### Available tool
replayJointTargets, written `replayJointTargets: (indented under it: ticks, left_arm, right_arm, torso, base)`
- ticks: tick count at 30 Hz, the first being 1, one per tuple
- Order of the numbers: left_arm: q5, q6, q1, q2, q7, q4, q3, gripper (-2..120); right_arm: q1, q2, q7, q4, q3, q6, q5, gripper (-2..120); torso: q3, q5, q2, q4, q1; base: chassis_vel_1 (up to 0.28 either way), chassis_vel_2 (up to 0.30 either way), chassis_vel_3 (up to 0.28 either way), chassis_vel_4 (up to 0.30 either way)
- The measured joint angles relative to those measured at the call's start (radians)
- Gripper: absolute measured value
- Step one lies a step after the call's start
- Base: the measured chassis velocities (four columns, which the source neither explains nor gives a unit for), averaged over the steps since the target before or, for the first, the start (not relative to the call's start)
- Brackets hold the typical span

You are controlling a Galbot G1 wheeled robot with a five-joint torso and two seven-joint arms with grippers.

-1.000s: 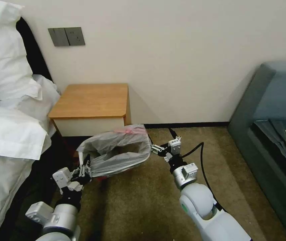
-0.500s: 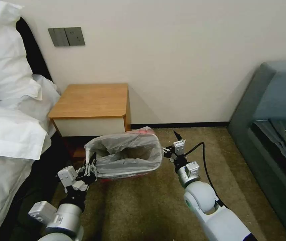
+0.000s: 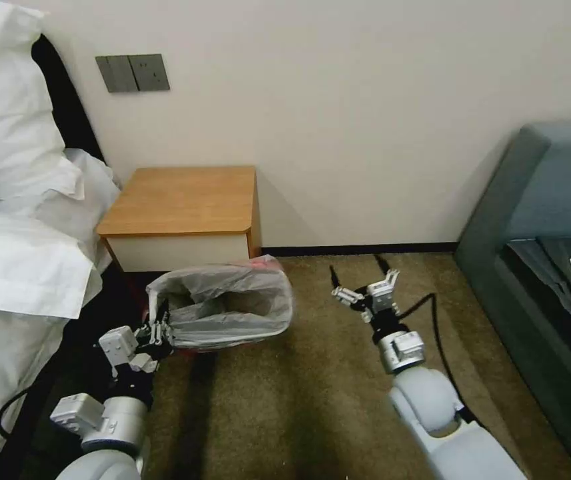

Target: Pick up the garbage bag from the table and place it over the trash can.

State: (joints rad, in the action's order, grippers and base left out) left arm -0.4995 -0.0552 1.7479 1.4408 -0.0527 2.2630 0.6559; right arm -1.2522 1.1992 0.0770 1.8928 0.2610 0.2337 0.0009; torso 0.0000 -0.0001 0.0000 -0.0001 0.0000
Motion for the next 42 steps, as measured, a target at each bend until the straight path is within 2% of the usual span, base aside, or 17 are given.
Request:
replayJointTargets:
  ticks: [1, 4, 5, 6, 7, 10, 15, 20, 42]
  left_arm:
    - [0.036, 0.027, -0.002, 0.004, 0.006, -0.015, -0.004, 11]
    - [0.092, 0.054, -0.003, 0.011, 0.013, -0.030, -0.009, 11]
    - [0.149, 0.081, -0.003, 0.019, 0.025, -0.043, -0.015, 11]
    - [0.161, 0.090, -0.003, 0.022, 0.027, -0.045, -0.020, 11]
    - [0.161, 0.090, -0.003, 0.022, 0.027, -0.045, -0.020, 11]
    - [0.189, 0.101, -0.003, 0.031, 0.034, -0.048, -0.030, 11]
    - [0.193, 0.103, -0.005, 0.030, 0.036, -0.048, -0.030, 11]
    - [0.192, 0.106, -0.002, 0.029, 0.037, -0.047, -0.027, 11]
    - [0.198, 0.119, 0.013, 0.041, 0.038, -0.046, -0.036, 11]
  right_arm:
    - [0.002, -0.023, -0.069, 0.035, 0.010, 0.054, -0.020, 100]
    - [0.003, -0.057, -0.112, 0.076, -0.008, 0.071, -0.068, 100]
    - [0.010, -0.094, -0.132, 0.115, -0.066, 0.026, -0.113, 100]
    - [0.021, -0.108, -0.134, 0.126, -0.099, -0.008, -0.114, 100]
    - [0.021, -0.108, -0.134, 0.126, -0.099, -0.008, -0.114, 100]
    - [0.093, -0.121, -0.156, 0.124, -0.194, -0.103, -0.083, 100]
    - [0.172, -0.120, -0.240, 0.076, -0.250, -0.156, -0.052, 100]
    - [0.224, -0.123, -0.265, 0.039, -0.293, -0.208, 0.023, 100]
    - [0.249, -0.145, -0.222, -0.017, -0.261, -0.223, 0.043, 100]
  torso:
    - [0.000, 0.0001, 0.000, 0.0000, 0.000]
    - [0.000, -0.0001, 0.000, 0.0000, 0.000]
    - [0.000, 0.0001, 0.000, 0.0000, 0.000]
    - [0.000, 0.0000, 0.000, 0.0000, 0.000]
    - [0.000, 0.0000, 0.000, 0.0000, 0.000]
    - [0.000, 0.0000, 0.000, 0.0003, 0.000]
    - [0.000, 0.0001, 0.000, 0.0002, 0.000]
    - [0.000, 0.0001, 0.000, 0.0002, 0.000]
    - [0.000, 0.0001, 0.000, 0.0001, 0.000]
  base:
    - [0.000, 0.000, 0.000, 0.000]
    - [0.000, 0.000, 0.000, 0.000]
    - [0.000, 0.000, 0.000, 0.000]
    - [0.000, 0.000, 0.000, 0.000]
    - [0.000, 0.000, 0.000, 0.000]
    - [0.000, 0.000, 0.000, 0.000]
    - [0.000, 0.000, 0.000, 0.000]
    - [0.000, 0.000, 0.000, 0.000]
    - [0.000, 0.000, 0.000, 0.000]
